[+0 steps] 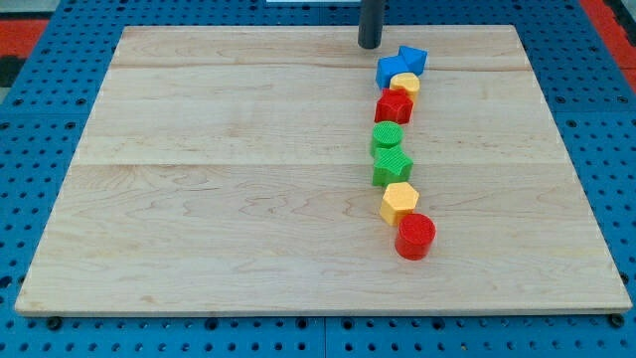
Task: Push the blue cube into the red star
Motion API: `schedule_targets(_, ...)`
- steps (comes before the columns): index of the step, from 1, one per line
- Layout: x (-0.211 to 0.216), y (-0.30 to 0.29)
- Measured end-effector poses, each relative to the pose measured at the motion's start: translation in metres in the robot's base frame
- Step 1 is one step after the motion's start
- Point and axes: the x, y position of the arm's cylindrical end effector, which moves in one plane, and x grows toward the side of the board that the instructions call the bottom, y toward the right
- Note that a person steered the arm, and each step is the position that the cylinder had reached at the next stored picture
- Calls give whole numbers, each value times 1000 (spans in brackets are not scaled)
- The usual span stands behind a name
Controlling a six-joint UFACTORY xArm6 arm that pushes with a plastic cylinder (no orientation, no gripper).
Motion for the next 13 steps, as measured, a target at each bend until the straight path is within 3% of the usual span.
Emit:
schedule_targets(1,-6,45)
schedule_targets(4,153,10)
schedule_targets(5,185,-1)
schedule_targets(6,179,-51)
schedule_targets(7,209,-38)
schedule_targets(8,284,-1)
schedule_targets(9,289,6)
schedule_targets(10,289,-34)
schedule_targets(11,356,-42)
schedule_targets(12,395,-10)
schedule_targets(13,379,-2)
